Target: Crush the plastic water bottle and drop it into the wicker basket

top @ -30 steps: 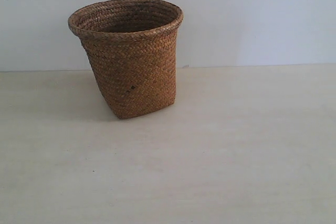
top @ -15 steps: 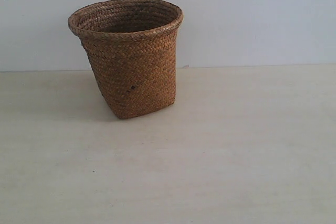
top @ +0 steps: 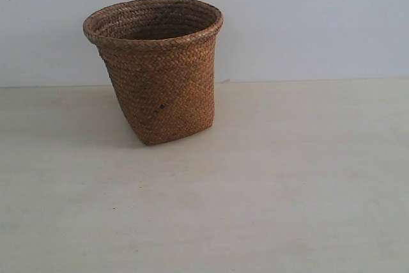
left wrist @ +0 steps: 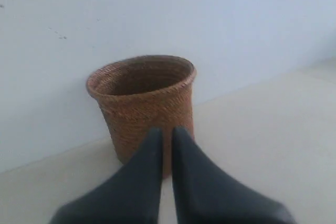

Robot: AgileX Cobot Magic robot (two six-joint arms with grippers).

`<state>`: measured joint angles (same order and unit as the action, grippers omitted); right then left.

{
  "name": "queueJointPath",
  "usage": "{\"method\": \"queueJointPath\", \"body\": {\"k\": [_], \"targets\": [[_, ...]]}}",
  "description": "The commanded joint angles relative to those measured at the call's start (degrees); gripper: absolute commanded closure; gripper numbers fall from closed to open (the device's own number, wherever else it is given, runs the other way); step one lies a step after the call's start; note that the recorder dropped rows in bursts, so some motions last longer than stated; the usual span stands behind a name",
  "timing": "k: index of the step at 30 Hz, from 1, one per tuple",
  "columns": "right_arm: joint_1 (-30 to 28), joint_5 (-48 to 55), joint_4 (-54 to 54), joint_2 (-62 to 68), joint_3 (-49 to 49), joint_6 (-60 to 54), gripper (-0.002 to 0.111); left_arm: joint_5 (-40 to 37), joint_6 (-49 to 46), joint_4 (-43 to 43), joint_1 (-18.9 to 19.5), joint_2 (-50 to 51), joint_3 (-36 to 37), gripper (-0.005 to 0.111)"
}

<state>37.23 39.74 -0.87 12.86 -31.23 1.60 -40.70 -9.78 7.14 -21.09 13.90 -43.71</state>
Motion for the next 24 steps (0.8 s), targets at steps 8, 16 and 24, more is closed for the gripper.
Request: {"method": "queueJointPath", "body": {"k": [8,16,24], "targets": [[-0.09,-0.51,-0.06,-0.24,0.27,-0.21,0.108,26.08,0.41,5.15,9.8,-7.78,24.87,0.103],[-0.09,-0.51,-0.06,-0.24,0.27,-0.21,0.108,31.58,0.25,5.15,10.75,-10.95,36.29,0.103],[-0.09,-0.51,-0.06,-0.24,0.27,-0.21,0.108,35.48,0.98,5.15,14.48,-12.59,42.27,0.103]]}}
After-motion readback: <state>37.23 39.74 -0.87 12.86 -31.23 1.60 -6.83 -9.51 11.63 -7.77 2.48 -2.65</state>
